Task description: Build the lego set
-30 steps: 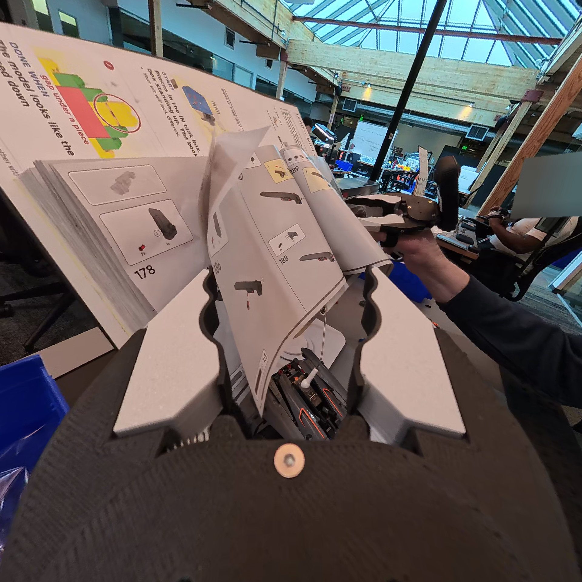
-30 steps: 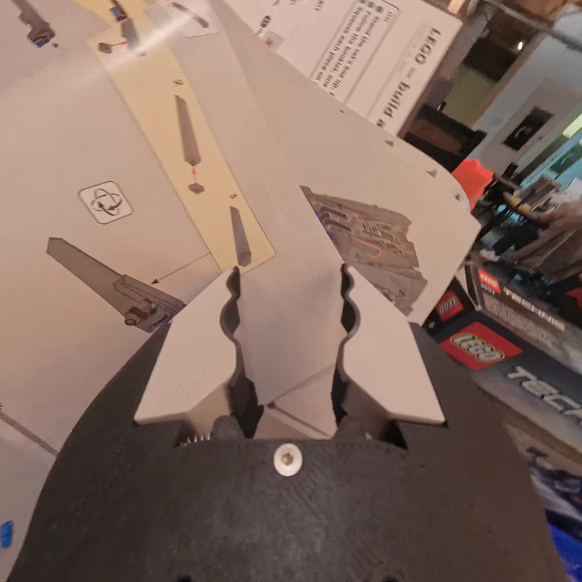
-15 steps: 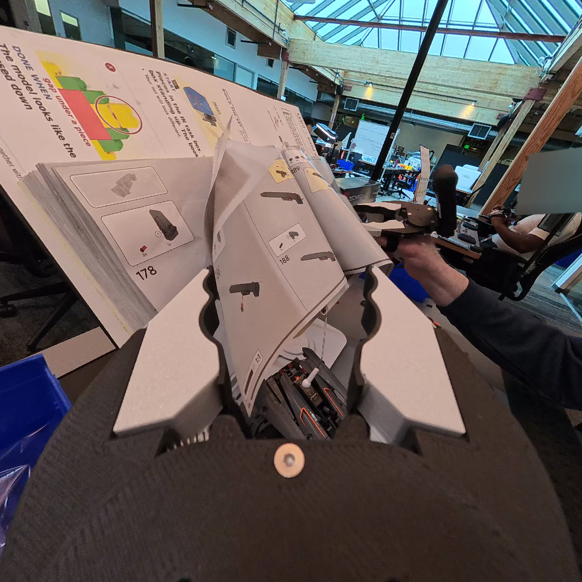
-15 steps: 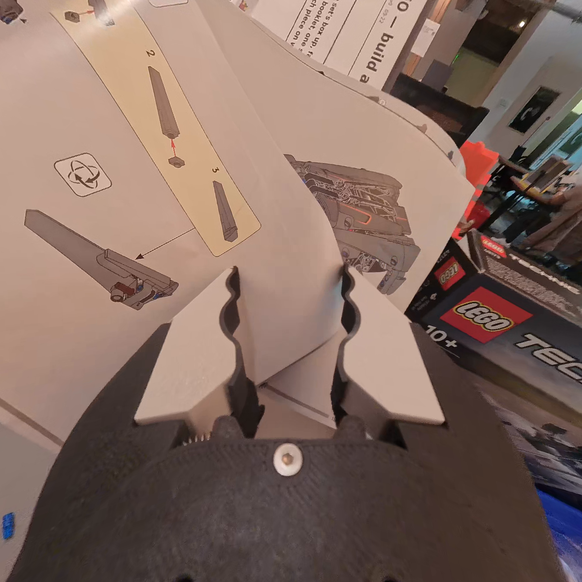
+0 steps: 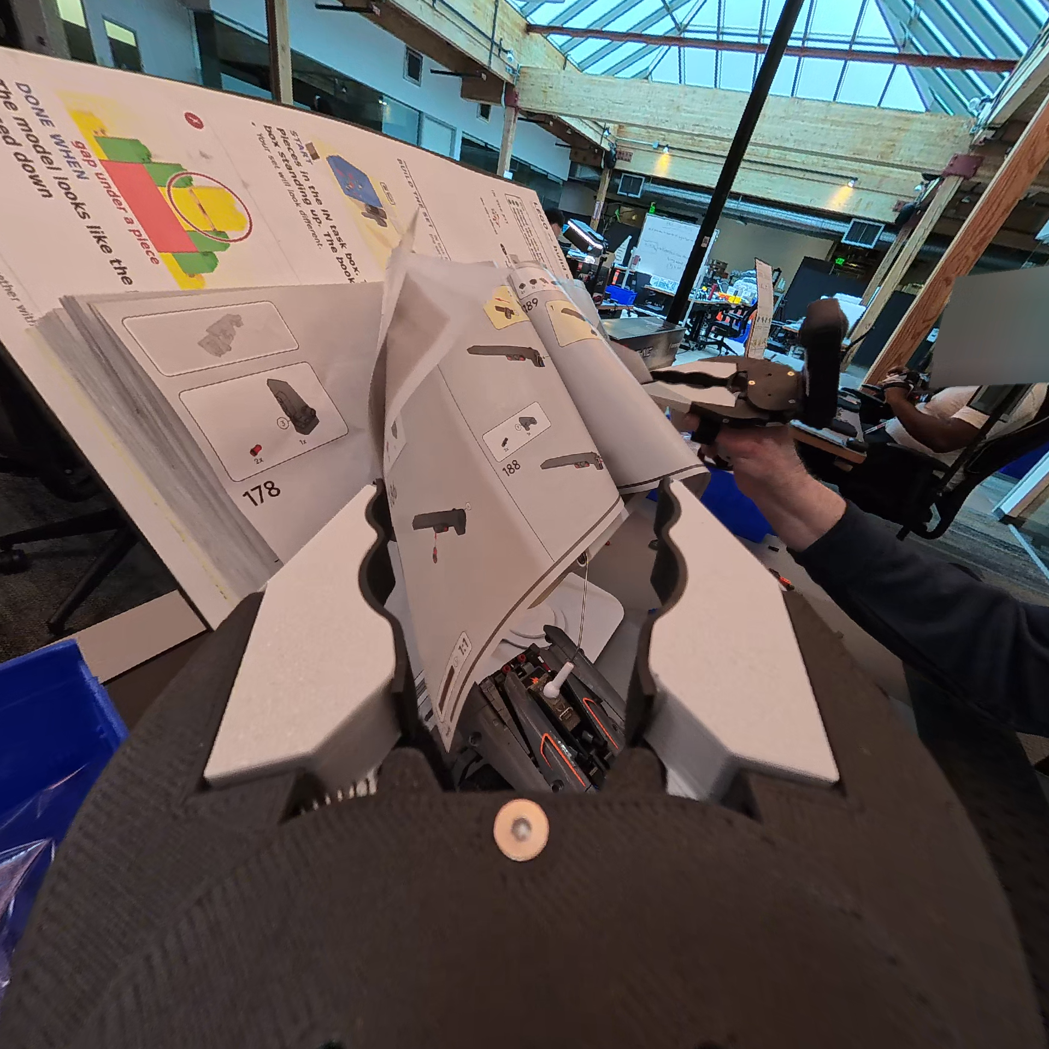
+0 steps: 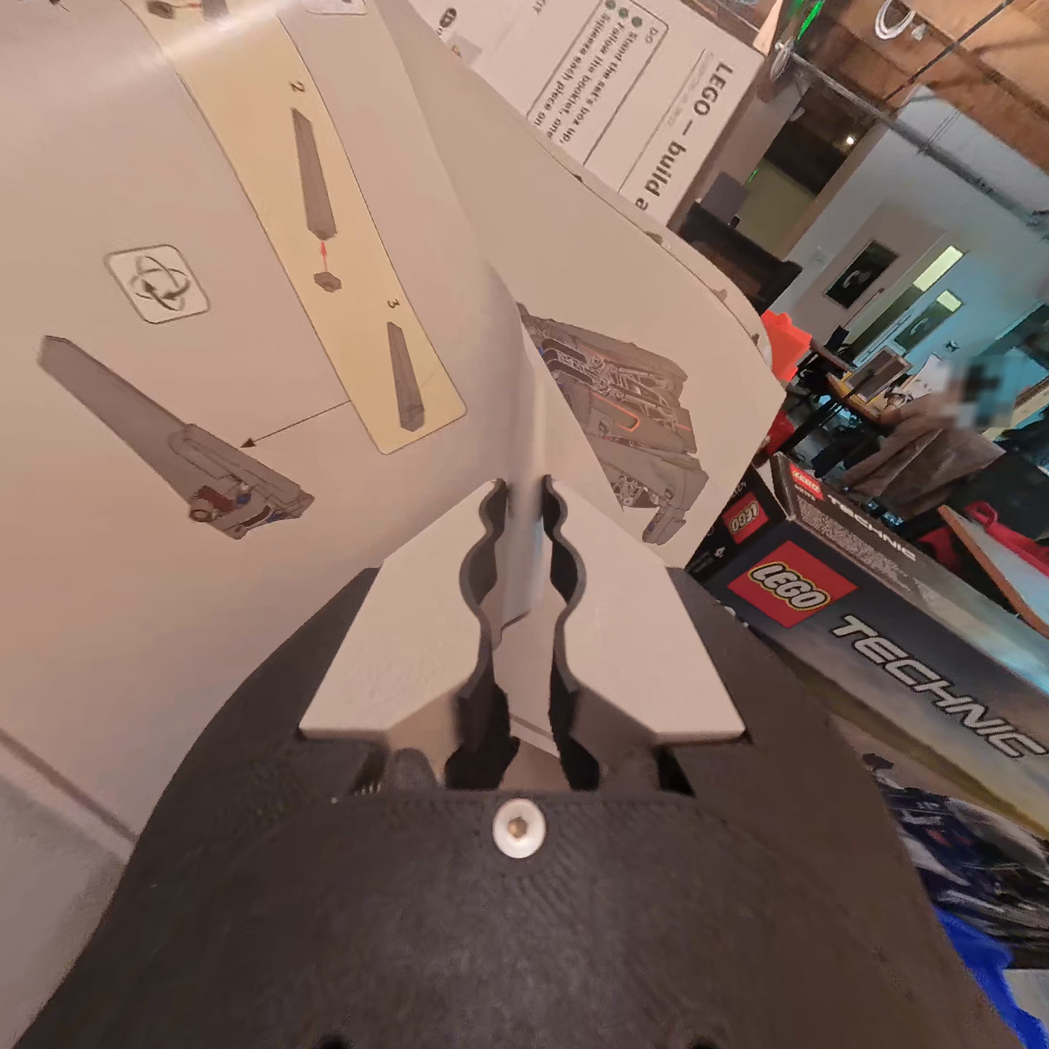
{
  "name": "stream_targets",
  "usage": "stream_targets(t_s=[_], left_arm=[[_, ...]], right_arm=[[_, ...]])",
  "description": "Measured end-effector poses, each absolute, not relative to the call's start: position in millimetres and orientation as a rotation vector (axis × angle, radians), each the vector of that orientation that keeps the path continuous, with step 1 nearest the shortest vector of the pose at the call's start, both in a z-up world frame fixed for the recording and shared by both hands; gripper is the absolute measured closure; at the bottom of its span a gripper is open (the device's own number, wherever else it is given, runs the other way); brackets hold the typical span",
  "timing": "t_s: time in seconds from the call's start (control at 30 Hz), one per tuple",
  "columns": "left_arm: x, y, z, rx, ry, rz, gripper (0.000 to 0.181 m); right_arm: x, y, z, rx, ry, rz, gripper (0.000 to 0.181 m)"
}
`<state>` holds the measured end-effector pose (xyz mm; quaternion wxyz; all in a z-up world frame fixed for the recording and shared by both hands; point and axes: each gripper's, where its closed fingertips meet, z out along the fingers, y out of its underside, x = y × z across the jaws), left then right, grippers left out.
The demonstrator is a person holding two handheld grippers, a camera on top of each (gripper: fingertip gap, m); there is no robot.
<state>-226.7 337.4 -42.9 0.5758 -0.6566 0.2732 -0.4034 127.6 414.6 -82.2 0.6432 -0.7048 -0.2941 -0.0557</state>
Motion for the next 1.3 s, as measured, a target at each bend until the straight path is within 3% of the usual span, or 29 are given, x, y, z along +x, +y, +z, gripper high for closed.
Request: stream_targets(t_s=[0.03,0.2,0.57,0.9,0.97,1.13,1.3], left_arm=[[-226,337,-43,-1.538,0.641,-0.944,0.091],[-222,335,-42,-1.533,0.654,-0.939,0.091],[-206,314,-17,-1.469,0.728,-0.798,0.090],[-181,289,-6,-1.437,0.853,-0.658,0.089],[-157,278,-17,-1.451,0.960,-0.661,0.084],[-118,280,-65,-1.469,1.222,-0.310,0.050],[-103,292,-83,-1.454,1.253,-0.081,0.050]], right_arm=[[126,412,-79,-1.592,-0.681,-0.134,0.175],[116,401,-62,-1.545,-0.727,-0.130,0.181],[40,336,5,-1.488,-0.875,0.487,0.181],[-14,318,30,-1.480,-0.978,0.683,0.181],[-20,321,26,-1.497,-0.984,0.657,0.181],[-35,320,25,-1.511,-0.978,0.738,0.181],[-47,318,29,-1.511,-0.959,0.817,0.179]])
